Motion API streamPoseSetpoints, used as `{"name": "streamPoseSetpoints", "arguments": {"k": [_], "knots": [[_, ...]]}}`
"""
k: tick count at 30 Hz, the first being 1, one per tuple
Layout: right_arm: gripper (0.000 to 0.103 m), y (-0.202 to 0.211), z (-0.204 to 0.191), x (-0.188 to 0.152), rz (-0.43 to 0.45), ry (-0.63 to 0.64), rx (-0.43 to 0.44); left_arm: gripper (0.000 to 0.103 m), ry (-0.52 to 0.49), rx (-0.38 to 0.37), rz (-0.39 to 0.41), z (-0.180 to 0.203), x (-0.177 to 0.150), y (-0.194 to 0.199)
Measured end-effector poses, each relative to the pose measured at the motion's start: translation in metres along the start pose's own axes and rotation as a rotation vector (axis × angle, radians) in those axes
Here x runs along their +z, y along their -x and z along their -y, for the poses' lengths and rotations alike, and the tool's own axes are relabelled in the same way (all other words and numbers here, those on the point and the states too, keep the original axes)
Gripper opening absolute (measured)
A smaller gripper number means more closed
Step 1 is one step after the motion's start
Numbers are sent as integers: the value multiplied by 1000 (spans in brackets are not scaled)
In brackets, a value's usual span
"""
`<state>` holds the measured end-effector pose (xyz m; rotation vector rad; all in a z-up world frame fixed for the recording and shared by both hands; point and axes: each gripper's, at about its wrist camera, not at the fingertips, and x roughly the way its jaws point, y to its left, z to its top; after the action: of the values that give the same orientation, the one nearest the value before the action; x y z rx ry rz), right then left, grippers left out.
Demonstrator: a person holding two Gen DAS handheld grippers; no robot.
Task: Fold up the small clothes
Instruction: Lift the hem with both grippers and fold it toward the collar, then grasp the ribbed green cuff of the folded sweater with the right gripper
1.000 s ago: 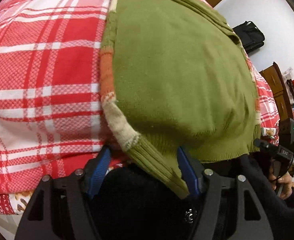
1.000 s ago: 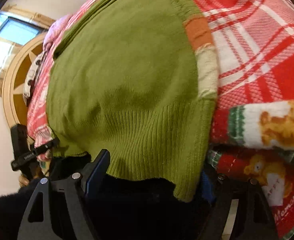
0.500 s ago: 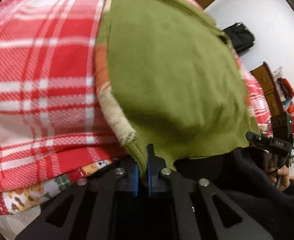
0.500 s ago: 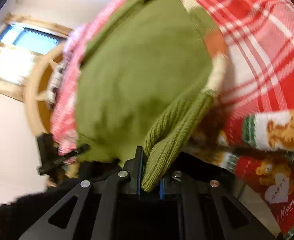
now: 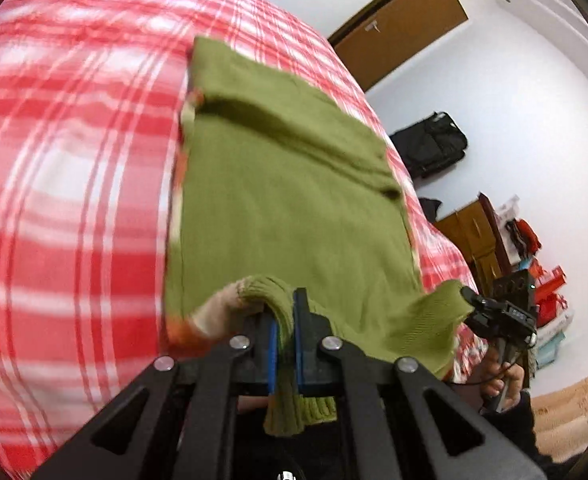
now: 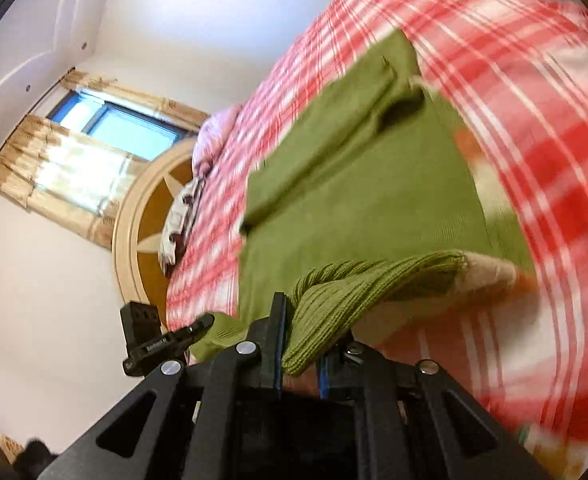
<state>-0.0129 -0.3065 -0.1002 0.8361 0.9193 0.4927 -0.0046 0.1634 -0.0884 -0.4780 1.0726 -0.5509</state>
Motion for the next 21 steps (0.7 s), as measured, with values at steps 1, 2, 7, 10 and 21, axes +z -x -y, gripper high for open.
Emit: {"name": "streamPoseSetpoints", "arguments": {"k": [1,2,7,10,21], "knots": [[12,-6,2,13,20,-6,5,6,-1,17,6,0,10,-5],[12,-10,5,22,30,-14,15,6,6,35,9,5,14,-16],[13,-45,21,58,77,-28,-17,8,54,117,0,-13,51,-40],[13,-63,35,67,73,-84,-2,19,53,141,9,-23,64,-39],[80,-23,21,85,261,-67,119,62,-201,293,179,-16,80,-5]]}}
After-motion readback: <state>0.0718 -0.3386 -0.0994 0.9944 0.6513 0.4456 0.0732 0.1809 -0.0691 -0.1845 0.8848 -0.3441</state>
